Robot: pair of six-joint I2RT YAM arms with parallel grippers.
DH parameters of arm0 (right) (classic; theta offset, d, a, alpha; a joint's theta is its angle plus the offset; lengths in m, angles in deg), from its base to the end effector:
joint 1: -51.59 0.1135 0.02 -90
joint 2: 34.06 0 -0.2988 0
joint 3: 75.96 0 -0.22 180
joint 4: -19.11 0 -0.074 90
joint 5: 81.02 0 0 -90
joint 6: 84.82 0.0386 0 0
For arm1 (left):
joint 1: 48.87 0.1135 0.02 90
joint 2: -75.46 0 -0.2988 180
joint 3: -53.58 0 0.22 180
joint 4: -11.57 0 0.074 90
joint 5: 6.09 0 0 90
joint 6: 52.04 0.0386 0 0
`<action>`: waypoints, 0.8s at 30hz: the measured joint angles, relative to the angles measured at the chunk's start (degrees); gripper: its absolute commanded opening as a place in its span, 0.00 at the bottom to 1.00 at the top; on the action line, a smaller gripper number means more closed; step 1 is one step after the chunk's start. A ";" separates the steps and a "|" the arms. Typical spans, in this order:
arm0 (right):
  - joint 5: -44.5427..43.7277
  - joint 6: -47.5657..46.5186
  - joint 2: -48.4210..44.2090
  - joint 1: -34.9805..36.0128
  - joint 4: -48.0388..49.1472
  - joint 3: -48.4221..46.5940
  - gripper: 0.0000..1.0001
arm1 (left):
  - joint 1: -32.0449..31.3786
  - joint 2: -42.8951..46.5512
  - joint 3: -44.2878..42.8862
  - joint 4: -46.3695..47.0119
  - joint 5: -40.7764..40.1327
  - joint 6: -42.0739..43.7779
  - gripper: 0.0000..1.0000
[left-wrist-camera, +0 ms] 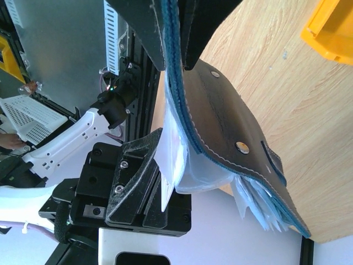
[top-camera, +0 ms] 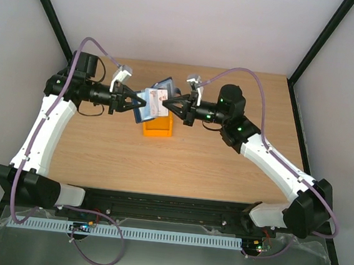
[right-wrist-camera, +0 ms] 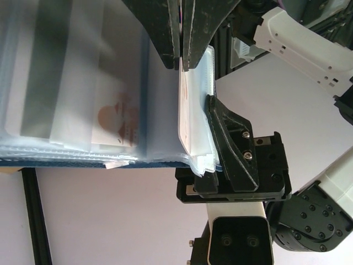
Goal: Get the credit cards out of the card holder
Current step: Remove the credit card from the card holder.
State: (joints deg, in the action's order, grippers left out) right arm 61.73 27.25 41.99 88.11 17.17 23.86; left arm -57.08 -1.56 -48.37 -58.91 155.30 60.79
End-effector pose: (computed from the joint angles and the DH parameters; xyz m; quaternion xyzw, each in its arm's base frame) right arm 0.1944 0.1822 0.4231 -0.3957 0.5761 0.5845 0.4122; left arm 0.2054 -0.0666 0.4358 0.4138 0.6653 -0.4966 0.3734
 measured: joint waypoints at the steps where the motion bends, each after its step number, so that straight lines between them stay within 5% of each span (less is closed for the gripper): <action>1: -0.17 -0.26 -0.13 -0.15 -0.42 0.00 0.02 | -0.02 0.00 0.00 0.02 -0.28 -0.13 0.02; 12: -3.50 -3.28 -4.17 -9.60 -5.92 2.93 0.02 | 2.38 0.09 4.48 1.70 -3.37 -2.80 0.02; 24: -5.31 -5.51 -7.10 -12.13 -12.07 3.13 0.02 | 20.68 -6.51 13.20 -0.22 -12.90 3.17 0.02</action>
State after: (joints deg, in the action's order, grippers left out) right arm 56.42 21.74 34.89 75.98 5.10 26.98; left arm -36.40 -8.07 -35.17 -59.13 142.41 63.96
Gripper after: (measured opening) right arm 0.018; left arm 0.047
